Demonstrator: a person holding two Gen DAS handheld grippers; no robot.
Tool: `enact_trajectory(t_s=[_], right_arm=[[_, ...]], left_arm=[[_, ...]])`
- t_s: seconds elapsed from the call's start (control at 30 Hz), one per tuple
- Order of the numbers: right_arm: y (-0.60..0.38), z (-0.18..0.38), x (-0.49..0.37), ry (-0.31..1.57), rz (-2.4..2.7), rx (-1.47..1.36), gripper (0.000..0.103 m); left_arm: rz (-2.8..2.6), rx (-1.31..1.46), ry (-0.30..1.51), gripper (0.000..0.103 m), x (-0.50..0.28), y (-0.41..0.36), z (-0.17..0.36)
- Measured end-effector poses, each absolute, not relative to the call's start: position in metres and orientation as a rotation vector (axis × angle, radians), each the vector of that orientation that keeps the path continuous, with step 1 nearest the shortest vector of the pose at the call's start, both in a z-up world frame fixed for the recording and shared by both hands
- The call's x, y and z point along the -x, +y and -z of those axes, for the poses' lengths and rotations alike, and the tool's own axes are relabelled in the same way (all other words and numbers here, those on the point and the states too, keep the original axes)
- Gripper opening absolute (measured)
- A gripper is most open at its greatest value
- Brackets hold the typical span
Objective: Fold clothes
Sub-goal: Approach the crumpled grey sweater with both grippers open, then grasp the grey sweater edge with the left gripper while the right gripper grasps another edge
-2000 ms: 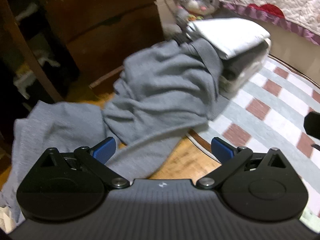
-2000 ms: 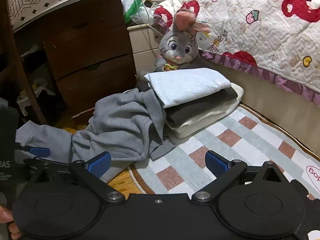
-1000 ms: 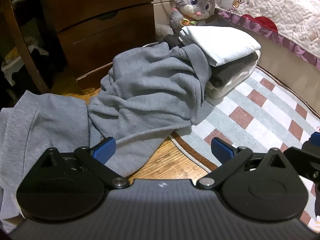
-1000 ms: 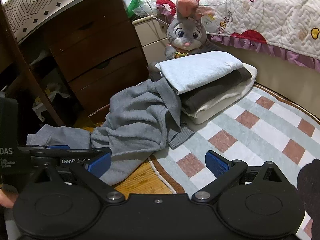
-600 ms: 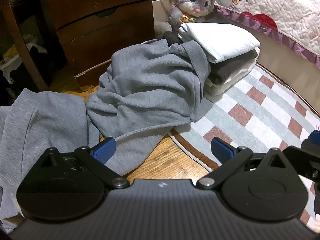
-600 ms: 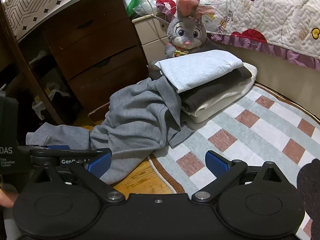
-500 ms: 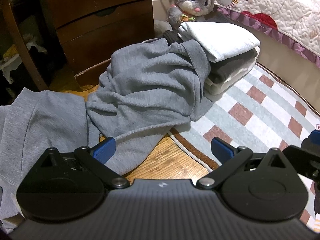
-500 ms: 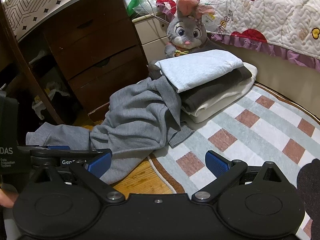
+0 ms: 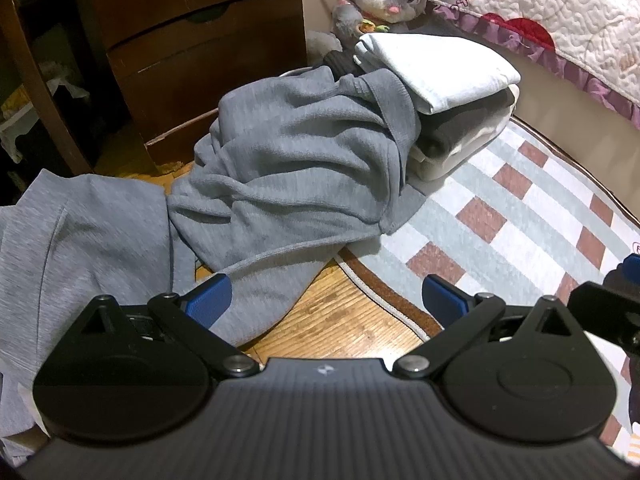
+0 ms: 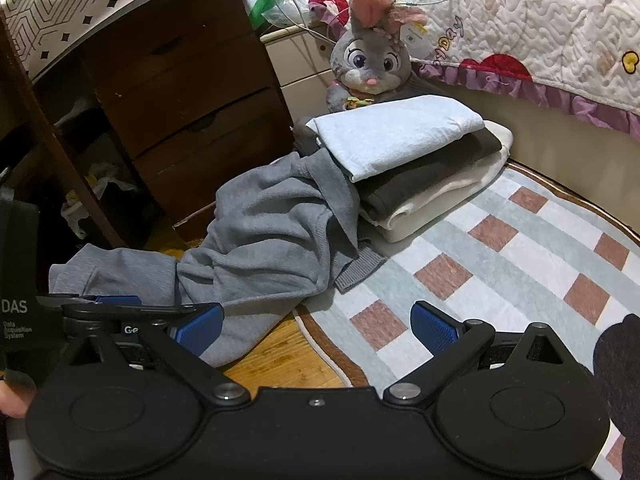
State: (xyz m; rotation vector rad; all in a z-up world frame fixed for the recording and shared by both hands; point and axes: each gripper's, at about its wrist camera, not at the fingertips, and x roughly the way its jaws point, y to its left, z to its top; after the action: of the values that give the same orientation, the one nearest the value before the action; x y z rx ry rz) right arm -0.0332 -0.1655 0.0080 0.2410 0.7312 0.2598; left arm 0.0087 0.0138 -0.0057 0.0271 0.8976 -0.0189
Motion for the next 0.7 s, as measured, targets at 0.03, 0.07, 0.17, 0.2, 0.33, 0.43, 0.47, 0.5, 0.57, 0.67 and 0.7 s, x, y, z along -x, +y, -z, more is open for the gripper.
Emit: enact_trajectory(t_s=[0.03, 0.07, 0.17, 0.2, 0.33, 0.43, 0.47, 0.5, 0.57, 0.67, 0.7], right_arm=[[-0.166, -0.008, 0.033, 0.732, -0.259, -0.242, 0.101], [-0.166, -0.007, 0.033, 0.734, -0.26, -0.243, 0.101], [-0.165, -0.006, 0.032, 0.739, -0.26, -0.24, 0.101], [-0.165, -0.005, 0.031, 0.74, -0.26, -0.238, 0.101], [-0.161, 0.001, 0.027, 0.744, -0.235, -0.215, 0.101], [-0.157, 0.008, 0.024, 0.722, -0.227, -0.177, 0.1], [-0.155, 0.009, 0.024, 0.711, -0.223, -0.162, 0.099], [-0.153, 0.011, 0.023, 0.697, -0.223, -0.15, 0.097], [-0.151, 0.012, 0.023, 0.66, -0.255, -0.151, 0.085], [-0.152, 0.02, 0.018, 0.63, -0.323, -0.202, 0.082], [-0.151, 0.023, 0.016, 0.627, -0.331, -0.212, 0.082]], left_arm=[[0.019, -0.027, 0.9, 0.103, -0.009, 0.014, 0.006], [0.02, -0.026, 0.901, 0.103, -0.01, 0.014, 0.007], [0.028, -0.036, 0.896, 0.103, -0.01, 0.014, 0.01], [0.031, -0.043, 0.892, 0.103, -0.01, 0.013, 0.011], [0.016, -0.101, 0.853, 0.103, -0.008, 0.008, 0.016], [0.035, -0.097, 0.837, 0.103, -0.009, 0.012, 0.021], [0.044, -0.099, 0.822, 0.103, -0.009, 0.014, 0.022], [0.058, -0.11, 0.791, 0.103, -0.007, 0.015, 0.022], [0.076, -0.114, 0.746, 0.103, -0.007, 0.019, 0.022], [0.057, -0.09, 0.745, 0.103, -0.016, 0.028, 0.025], [0.049, -0.083, 0.746, 0.102, -0.019, 0.032, 0.027]])
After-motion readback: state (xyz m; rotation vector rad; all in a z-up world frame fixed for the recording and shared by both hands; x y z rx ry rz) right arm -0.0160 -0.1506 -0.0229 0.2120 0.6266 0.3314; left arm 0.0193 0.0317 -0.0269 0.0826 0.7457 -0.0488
